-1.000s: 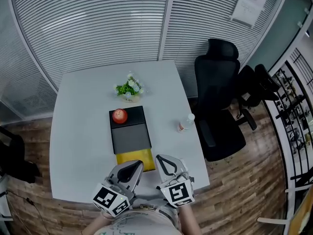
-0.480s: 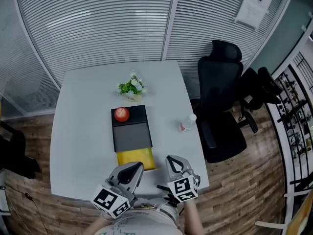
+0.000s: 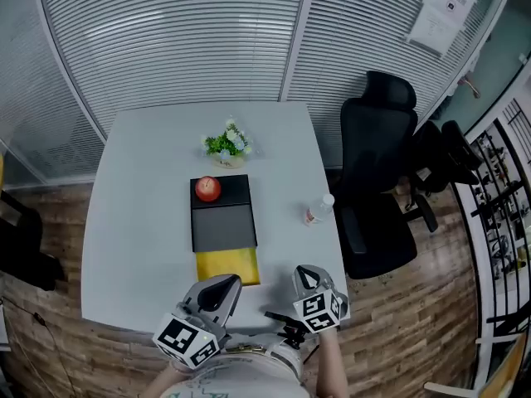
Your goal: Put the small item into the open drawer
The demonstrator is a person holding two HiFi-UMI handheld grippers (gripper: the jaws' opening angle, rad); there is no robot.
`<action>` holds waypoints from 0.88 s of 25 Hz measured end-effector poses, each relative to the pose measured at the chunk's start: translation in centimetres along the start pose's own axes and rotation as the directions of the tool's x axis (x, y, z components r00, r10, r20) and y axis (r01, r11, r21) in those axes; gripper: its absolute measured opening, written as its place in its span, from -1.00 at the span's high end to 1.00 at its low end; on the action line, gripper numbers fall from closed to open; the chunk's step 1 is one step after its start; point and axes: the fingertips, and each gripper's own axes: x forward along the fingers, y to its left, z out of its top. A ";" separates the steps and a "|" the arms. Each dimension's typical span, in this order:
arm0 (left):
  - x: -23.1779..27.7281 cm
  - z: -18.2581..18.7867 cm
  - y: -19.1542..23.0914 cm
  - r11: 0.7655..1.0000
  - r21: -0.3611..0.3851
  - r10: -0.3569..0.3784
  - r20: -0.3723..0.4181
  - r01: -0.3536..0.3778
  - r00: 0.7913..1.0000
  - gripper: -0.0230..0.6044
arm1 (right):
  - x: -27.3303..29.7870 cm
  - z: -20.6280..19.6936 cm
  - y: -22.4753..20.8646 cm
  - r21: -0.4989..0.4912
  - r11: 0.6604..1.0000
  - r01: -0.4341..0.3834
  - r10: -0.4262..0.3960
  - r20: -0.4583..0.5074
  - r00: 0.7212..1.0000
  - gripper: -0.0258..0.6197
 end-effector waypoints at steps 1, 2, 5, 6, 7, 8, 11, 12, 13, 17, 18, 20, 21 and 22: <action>-0.1 -0.1 0.0 1.000 -0.004 0.007 0.000 -0.007 1.000 0.94 | 0.2 -0.6 -0.1 0.003 1.000 -0.007 0.007 -0.011 1.000 0.91; -0.2 -0.1 -0.1 1.000 -0.007 0.013 0.001 -0.013 1.000 0.94 | 0.3 -1.1 -0.2 0.007 1.000 -0.013 0.013 -0.023 1.000 0.91; -0.2 -0.3 -0.1 0.999 -0.012 0.031 0.008 -0.031 0.999 0.94 | 1.0 -3.0 -0.9 0.027 0.999 -0.025 0.027 -0.063 0.998 0.91; -0.1 -0.3 -0.2 0.999 -0.013 0.036 0.011 -0.036 0.999 0.94 | 1.2 -3.6 -1.2 0.033 0.999 -0.031 0.034 -0.076 0.997 0.91; -0.1 -0.5 -0.2 0.999 -0.016 0.042 0.012 -0.041 0.999 0.94 | 1.3 -4.3 -1.4 0.037 0.999 -0.040 0.044 -0.089 0.995 0.91; 0.0 -0.7 -0.3 0.999 -0.020 0.047 0.011 -0.047 0.999 0.94 | 1.5 -5.1 -1.5 0.039 0.998 -0.052 0.056 -0.103 0.993 0.91; -0.1 -1.3 -0.5 0.997 -0.032 0.064 0.009 -0.064 0.998 0.94 | 1.9 -6.9 -1.5 0.042 0.995 -0.094 0.099 -0.144 0.985 0.91; -0.1 -1.5 -0.6 0.997 -0.036 0.071 0.009 -0.071 0.997 0.94 | 2.1 -7.4 -1.4 0.042 0.993 -0.108 0.113 -0.156 0.981 0.91; -0.1 -1.7 -0.7 0.996 -0.040 0.078 0.009 -0.078 0.997 0.94 | 2.2 -7.9 -1.3 0.043 0.992 -0.122 0.128 -0.168 0.978 0.91; -0.3 -2.6 -0.9 0.993 -0.057 0.104 0.008 -0.103 0.995 0.94 | 2.7 -9.9 -0.5 0.042 0.984 -0.174 0.180 -0.217 0.960 0.88; -0.3 -2.9 -0.9 0.992 -0.061 0.110 0.007 -0.109 0.994 0.94 | 2.7 -10.4 -0.3 0.041 0.982 -0.187 0.191 -0.229 0.954 0.85; -0.3 -3.4 -1.1 0.990 -0.069 0.120 0.005 -0.120 0.993 0.94 | 2.9 -11.3 0.3 0.038 0.976 -0.216 0.219 -0.251 0.943 0.84; -0.3 -3.6 -1.2 0.990 -0.073 0.124 0.005 -0.124 0.992 0.94 | 3.0 -11.7 0.7 0.038 0.971 -0.234 0.236 -0.263 0.935 0.82; -0.4 -3.8 -1.3 0.989 -0.077 0.127 0.005 -0.127 0.992 0.94 | 3.1 -12.1 1.1 0.040 0.966 -0.254 0.255 -0.275 0.927 0.79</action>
